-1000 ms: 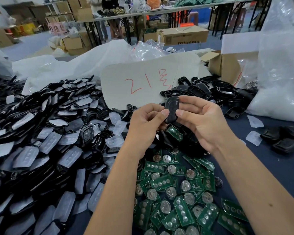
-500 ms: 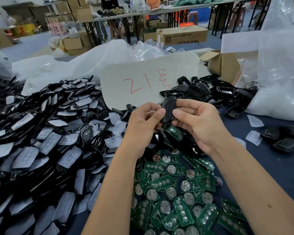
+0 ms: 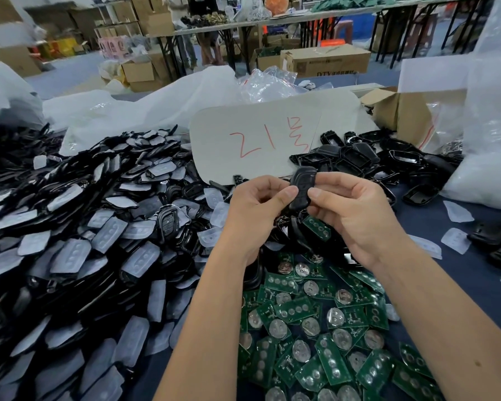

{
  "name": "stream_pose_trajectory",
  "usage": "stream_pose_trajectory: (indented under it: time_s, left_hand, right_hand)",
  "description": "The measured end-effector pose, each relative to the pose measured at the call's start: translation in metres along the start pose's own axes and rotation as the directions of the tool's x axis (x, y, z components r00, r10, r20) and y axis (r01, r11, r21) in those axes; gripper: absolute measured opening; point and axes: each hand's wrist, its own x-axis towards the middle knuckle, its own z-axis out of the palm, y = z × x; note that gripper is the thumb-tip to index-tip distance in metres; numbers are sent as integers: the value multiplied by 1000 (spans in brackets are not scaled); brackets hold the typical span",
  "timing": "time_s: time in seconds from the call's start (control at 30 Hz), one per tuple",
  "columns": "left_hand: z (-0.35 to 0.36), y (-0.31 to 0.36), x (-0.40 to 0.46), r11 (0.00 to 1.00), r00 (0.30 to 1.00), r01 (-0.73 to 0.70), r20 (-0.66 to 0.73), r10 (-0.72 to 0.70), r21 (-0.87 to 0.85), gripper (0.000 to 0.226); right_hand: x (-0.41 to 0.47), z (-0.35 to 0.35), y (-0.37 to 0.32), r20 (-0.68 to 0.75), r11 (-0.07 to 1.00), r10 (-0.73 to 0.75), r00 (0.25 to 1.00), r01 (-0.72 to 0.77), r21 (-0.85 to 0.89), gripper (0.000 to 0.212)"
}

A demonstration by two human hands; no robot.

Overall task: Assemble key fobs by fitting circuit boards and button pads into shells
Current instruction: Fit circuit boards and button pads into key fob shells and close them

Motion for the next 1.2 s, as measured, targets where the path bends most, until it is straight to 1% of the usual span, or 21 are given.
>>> stream_pose_trajectory:
  time_s: [0.07,0.17,0.3,0.5,0.73,0.87,1.03,1.2]
  left_hand:
    - [1,1,0,999,1000,9,17,-8,-44,13]
    - [2,3,0,995,998,18,54,-12,-100,12]
    - [-2,2,1,996,996,26,88,-18,-91,11]
    - [1,1,0,1000,999,24,44,-24,-4,16]
    - [0,2,-1,994,996,67,72,-61,-87,14]
    - [2,1,-1,990,998,58,33,-55,-125,10]
    - [5,-1,-1,991,999,46,3,-46,-128,11]
    - [4,-1,1,997,999,49,7,-49,-65,14]
  right_hand:
    - [0,0,-2,7,998,16,1000,-17,56,19]
    - [0,-2,-4,37,996,30,999,-33,80,27]
    - [0,-3,-4,31,999,20,999,-21,40,34]
    - [-1,-1,-4,22,998,-51,998,51,23,28]
    - [-1,0,-5,21,996,-87,996,87,8,29]
    - [-1,0,-4,18,997,-72,997,72,29,32]
    - [-1,0,-3,4,997,-61,998,61,49,28]
    - [-1,0,-2,23,997,-50,998,49,63,25]
